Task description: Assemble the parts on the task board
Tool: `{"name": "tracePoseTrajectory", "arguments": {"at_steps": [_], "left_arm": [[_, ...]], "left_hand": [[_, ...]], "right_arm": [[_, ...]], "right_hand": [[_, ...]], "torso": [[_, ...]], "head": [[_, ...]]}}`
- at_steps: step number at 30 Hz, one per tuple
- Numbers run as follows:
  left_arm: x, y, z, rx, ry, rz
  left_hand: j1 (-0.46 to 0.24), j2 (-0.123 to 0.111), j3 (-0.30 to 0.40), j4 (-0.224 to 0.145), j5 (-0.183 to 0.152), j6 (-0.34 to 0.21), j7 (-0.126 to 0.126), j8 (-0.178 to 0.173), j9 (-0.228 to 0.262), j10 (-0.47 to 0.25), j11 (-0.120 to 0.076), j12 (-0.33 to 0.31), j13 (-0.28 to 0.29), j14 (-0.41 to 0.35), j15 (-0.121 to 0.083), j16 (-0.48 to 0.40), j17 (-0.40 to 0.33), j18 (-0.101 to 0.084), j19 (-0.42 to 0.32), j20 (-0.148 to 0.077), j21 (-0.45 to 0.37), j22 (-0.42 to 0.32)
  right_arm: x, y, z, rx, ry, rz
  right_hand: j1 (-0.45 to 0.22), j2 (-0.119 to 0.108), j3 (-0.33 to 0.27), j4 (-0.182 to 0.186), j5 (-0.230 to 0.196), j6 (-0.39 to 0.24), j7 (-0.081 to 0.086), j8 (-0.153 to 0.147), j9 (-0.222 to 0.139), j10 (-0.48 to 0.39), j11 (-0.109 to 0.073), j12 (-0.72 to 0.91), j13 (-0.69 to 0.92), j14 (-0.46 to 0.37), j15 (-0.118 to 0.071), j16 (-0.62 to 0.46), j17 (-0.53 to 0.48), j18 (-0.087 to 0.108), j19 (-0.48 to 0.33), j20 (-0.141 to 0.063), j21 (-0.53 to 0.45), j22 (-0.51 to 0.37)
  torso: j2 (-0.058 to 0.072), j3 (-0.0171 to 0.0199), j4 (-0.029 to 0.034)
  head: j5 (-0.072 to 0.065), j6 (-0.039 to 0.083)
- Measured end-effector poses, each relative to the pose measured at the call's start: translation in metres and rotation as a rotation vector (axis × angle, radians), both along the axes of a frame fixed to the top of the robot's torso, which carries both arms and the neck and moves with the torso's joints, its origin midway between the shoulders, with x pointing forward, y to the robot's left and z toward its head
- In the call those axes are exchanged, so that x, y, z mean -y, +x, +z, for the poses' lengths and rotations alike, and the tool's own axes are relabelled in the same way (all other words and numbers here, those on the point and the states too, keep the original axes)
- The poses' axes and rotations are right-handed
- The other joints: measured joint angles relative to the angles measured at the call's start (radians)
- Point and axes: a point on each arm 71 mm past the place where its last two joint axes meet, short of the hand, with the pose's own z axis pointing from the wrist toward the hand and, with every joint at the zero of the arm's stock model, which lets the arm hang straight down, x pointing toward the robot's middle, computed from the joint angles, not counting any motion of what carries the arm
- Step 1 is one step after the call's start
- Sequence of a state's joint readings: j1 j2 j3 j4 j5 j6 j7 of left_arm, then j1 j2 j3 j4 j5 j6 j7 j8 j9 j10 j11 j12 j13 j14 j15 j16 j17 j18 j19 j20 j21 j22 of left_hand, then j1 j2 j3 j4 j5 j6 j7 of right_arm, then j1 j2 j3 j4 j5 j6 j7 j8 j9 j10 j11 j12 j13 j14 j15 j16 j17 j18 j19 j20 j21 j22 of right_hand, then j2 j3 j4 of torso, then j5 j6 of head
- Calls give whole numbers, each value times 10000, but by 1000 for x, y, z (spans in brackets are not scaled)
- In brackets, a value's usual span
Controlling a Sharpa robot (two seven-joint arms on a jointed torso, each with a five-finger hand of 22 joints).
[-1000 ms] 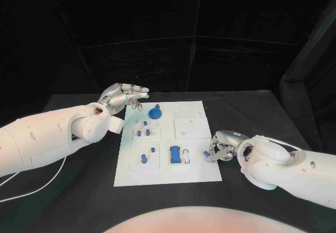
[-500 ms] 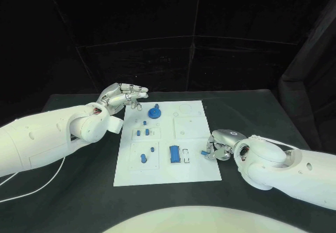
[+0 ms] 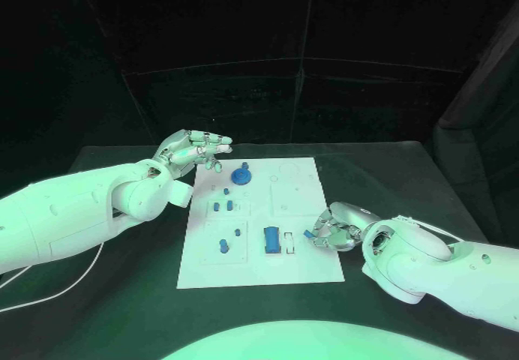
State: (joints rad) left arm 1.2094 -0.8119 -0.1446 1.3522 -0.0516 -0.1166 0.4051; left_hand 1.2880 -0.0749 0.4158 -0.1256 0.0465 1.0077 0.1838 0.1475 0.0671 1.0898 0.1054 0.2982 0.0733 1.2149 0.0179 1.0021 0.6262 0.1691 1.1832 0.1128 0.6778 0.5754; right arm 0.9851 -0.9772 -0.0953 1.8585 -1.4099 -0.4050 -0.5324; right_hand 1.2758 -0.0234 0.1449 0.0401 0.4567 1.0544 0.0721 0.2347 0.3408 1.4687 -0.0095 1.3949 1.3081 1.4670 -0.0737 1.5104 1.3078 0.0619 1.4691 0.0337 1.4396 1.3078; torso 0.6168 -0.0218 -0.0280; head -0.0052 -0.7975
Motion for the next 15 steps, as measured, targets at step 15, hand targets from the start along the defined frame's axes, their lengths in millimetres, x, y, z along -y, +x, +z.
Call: {"name": "tracePoseTrajectory", "arguments": {"at_steps": [15], "left_arm": [[2, -1, 0, -11, -25, -58]], "left_hand": [[0, 0, 0, 0, 0, 0, 0, 0, 0, 0, 0, 0, 0, 1, 0, 0, 1, 0, 0, 0, 0, 2]], "right_arm": [[-24, 2, -5, -868, 1305, -460]], "right_hand": [[-1036, -415, 475, 375, 259, 346, -84, 12, 70, 0, 1, 76, -2, 0, 1, 0, -1, 0, -5, -4, 0, -2]], "torso": [[7, 1, -3]], "head": [[87, -55]]}}
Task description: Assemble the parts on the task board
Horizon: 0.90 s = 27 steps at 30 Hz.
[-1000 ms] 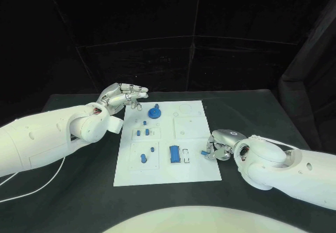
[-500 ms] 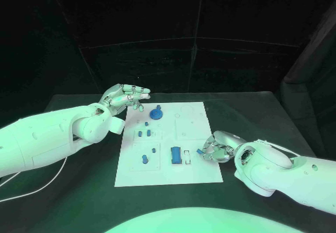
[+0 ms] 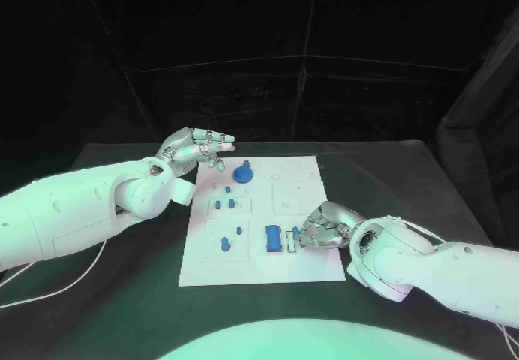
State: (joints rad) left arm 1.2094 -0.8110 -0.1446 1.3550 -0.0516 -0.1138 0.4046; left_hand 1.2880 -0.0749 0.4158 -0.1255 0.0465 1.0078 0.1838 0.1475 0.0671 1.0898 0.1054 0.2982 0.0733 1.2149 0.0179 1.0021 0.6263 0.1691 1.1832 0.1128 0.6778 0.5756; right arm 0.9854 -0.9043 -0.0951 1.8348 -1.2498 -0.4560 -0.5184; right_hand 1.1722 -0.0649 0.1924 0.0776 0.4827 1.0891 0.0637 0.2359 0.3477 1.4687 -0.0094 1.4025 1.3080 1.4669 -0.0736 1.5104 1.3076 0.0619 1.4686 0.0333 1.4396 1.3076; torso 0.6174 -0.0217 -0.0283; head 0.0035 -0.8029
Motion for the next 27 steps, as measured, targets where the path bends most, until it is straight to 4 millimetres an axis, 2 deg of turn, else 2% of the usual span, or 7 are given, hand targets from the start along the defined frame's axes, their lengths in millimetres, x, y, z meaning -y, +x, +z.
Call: {"name": "tracePoseTrajectory", "arguments": {"at_steps": [7, 27], "left_arm": [[0, 0, 0, -4, -7, -16], [1, -1, 0, -8, -14, -34]], "left_hand": [[0, 0, 0, 0, 0, 0, 0, 0, 0, 0, 0, 0, 0, 0, 0, 0, 0, -1, 0, 0, 0, 0], [0, 0, 0, 0, 0, 0, 0, 0, 0, 0, 0, 40, 0, 1, 1, 0, 1, 0, 0, 0, -39, -8]], "right_arm": [[-5, 1, -4, -412, -95, -53], [-13, 5, -10, -715, -421, -123]], "right_hand": [[-251, -4, 16, 126, 0, 277, -151, 148, 84, -38, -106, 186, -1, -1, -73, 0, -1, -1, -17, -89, 50, 0], [-255, 0, 15, 125, -2, 329, -204, 158, 133, -2, -141, 186, -2, 1, -144, 0, -2, 0, -31, -101, 48, -1]], "torso": [[0, 5, -16], [-5, 8, -22]], "head": [[46, -32], [99, -42]]}}
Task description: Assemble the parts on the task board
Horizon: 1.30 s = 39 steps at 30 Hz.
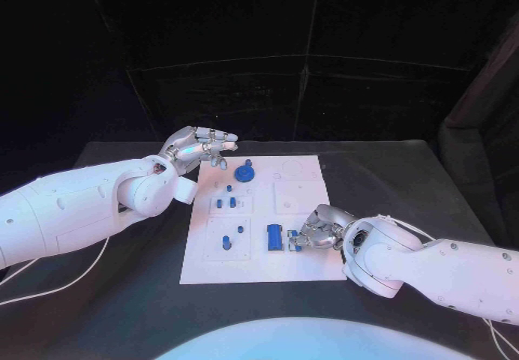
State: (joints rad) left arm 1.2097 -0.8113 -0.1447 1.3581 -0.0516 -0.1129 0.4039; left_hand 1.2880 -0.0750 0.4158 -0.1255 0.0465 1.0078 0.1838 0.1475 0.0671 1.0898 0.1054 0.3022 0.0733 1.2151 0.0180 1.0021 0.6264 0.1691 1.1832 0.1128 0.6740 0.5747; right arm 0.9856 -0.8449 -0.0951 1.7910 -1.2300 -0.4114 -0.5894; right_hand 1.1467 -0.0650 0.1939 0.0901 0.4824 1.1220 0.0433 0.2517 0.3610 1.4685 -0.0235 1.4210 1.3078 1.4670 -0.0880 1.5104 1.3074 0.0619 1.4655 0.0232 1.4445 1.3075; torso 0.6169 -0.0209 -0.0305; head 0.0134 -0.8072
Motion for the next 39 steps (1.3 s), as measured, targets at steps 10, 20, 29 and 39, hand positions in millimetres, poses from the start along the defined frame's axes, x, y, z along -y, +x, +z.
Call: {"name": "tracePoseTrajectory", "arguments": {"at_steps": [10, 20, 29, 39], "left_arm": [[0, 0, 0, -1, -2, -5], [0, 0, 0, -2, -3, -5], [0, 0, 0, -2, -4, -10], [0, 0, 0, -3, -3, -8]], "left_hand": [[0, 0, 0, 0, 0, 0, 0, 0, 0, 0, 0, 0, 0, 0, 0, 0, 0, 0, 0, 0, 0, 1], [0, 0, 0, 0, 0, 0, 0, 0, 0, 0, 0, 0, 0, 0, 0, 0, 1, 0, 0, 0, 0, 2], [0, 0, 0, 0, 0, 0, 0, 0, 0, 0, 0, 0, 0, 0, 0, 0, 1, 0, 0, 0, 0, 3], [0, 0, 0, 0, 0, 0, 0, 0, 0, 0, 0, 0, 0, 0, 0, 0, 1, 0, 0, 0, 0, 3]], "right_arm": [[-2, 2, -1, 11, -35, 42], [-4, 1, -1, 6, -24, 108], [-4, 2, -1, 31, -35, 76], [2, 2, 0, 118, -22, 118]], "right_hand": [[-233, -133, -109, 109, -409, 49, -49, 68, 49, 0, 0, 0, -1, 0, 1, 0, 0, 0, 36, -36, -1, -1], [-553, -209, -287, 339, -550, 88, -21, 95, 90, -1, 1, -1, -1, 0, 1, 0, -1, 1, 0, -72, -1, 0], [-1086, -256, -1420, 937, -2974, 41, 26, 94, 207, -1, 1, -1, -1, -1, 2, 0, -1, 1, 0, -72, -1, -1], [-26, -61, -1780, 439, -2947, -28, 95, 94, 285, -1, 2, -13, -1, -1, 1, 0, 6, 1, -1, -72, -2, -1]], "torso": [[4, 0, 0], [0, 2, -8], [-5, 2, -11], [-4, 4, -8]], "head": [[16, -28], [37, -36], [22, -22], [10, -38]]}}
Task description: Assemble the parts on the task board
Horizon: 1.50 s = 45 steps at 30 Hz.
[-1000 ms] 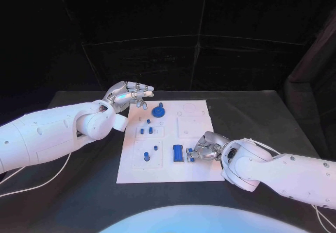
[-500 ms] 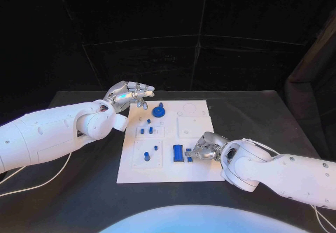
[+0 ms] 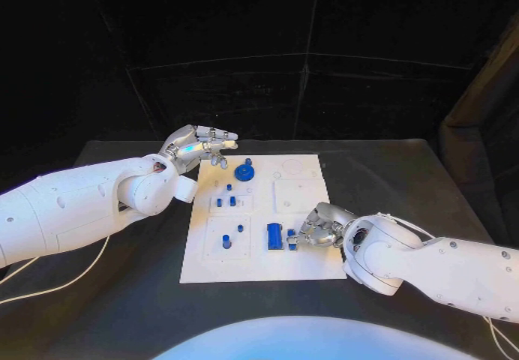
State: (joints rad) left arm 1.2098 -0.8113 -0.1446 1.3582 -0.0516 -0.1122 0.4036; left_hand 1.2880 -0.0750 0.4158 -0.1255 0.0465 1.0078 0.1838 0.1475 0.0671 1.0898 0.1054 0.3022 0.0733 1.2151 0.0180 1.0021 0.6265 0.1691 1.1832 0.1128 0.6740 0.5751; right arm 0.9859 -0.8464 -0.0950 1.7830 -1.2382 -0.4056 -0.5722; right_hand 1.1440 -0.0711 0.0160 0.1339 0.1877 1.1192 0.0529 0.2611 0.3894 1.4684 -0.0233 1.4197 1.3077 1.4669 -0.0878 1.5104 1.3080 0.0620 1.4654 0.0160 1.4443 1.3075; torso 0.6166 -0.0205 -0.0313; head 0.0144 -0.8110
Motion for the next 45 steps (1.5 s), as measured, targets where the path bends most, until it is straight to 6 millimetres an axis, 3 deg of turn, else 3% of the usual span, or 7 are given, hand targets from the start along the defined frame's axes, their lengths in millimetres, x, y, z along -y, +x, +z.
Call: {"name": "tracePoseTrajectory", "arguments": {"at_steps": [5, 22, 36, 40, 45], "left_arm": [[0, 0, 0, -1, 4, 7], [0, 0, 0, -11, 10, 6], [0, 0, 0, -23, 16, 5], [0, 0, 0, -26, 17, 5], [0, 0, 0, -28, 20, 8]], "left_hand": [[0, 0, 0, 0, 0, 0, 0, 0, 0, 0, 0, 0, 0, 0, 0, 0, 0, 0, 0, 0, 0, 0], [0, 0, -29, 30, 0, 0, 0, 0, 0, 0, 0, 0, 0, 0, 0, 0, -11, 0, 0, 0, 0, -10], [0, 0, -29, 30, 0, 0, 0, 0, 0, 0, 0, 0, 0, 0, 0, 0, -10, -1, 0, 0, 0, -9], [0, 0, -29, 30, 0, 0, 0, 0, 0, 0, 0, 0, 0, 0, 0, 0, -10, 0, 0, 0, 0, -8], [0, 0, -29, 30, 0, 0, 0, 0, 0, 0, 0, 0, 0, 0, 0, 0, -10, 0, 0, 0, 0, -8]], "right_arm": [[3, -2, 1, 25, 42, 213], [1, 1, -2, 0, -39, 700], [-1, 9, -6, 126, -116, 701], [-2, 12, -6, 194, -88, 758], [-3, 13, -6, 305, -73, 909]], "right_hand": [[376, 88, -130, -263, -400, -48, 48, 0, 11, 0, 0, -40, 0, 0, 0, 0, -1, -1, 0, 0, 0, 0], [422, 127, -193, -325, -484, -48, 48, -1, 20, 0, 0, -39, -1, 0, 0, 0, -3, -1, 0, 0, 0, 0], [469, 290, -251, -356, -509, -47, 47, -1, 50, 0, 0, -39, -1, 0, 0, 0, -4, 0, 0, 1, -1, -1], [684, 442, -393, -542, -929, -47, 47, -1, 70, 0, 0, -38, -1, 0, 1, 0, -4, 0, 0, 1, -1, -1], [999, 432, -536, -788, -1319, -47, 47, 0, 93, 0, 0, -39, -1, 0, 2, 0, -4, 0, 0, 1, -1, -1]], "torso": [[0, 0, 0], [11, 2, 1], [12, 6, 6], [11, 6, 6], [10, 10, 6]], "head": [[4, -6], [6, -1], [36, -47], [37, -64], [56, -93]]}}
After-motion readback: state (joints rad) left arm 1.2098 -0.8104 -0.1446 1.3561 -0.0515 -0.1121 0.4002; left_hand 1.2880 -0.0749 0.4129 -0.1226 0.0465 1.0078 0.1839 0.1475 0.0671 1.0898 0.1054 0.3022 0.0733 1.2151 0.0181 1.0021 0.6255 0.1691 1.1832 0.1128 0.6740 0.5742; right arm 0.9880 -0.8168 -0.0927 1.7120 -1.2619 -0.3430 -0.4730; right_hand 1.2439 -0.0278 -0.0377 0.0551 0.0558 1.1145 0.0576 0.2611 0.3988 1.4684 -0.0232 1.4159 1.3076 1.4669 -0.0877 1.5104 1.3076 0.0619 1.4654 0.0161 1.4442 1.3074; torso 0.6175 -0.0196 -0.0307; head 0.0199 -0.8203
